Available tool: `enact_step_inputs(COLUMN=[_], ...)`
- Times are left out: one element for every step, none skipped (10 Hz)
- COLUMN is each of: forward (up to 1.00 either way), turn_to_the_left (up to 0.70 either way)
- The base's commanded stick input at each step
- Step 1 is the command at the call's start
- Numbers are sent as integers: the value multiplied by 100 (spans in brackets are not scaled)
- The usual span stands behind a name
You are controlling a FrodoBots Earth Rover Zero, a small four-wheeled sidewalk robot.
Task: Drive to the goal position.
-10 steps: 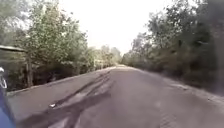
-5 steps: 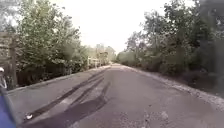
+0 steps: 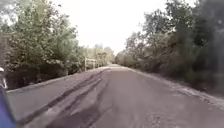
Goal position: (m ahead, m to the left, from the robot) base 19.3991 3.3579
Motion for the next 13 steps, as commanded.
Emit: enact_step_inputs(forward=[70,70,70,70,70,70,70,70,70,70,70,70,70], turn_to_the_left=[0,0,0,0,0,0,0,0,0,0,0,-1,-11])
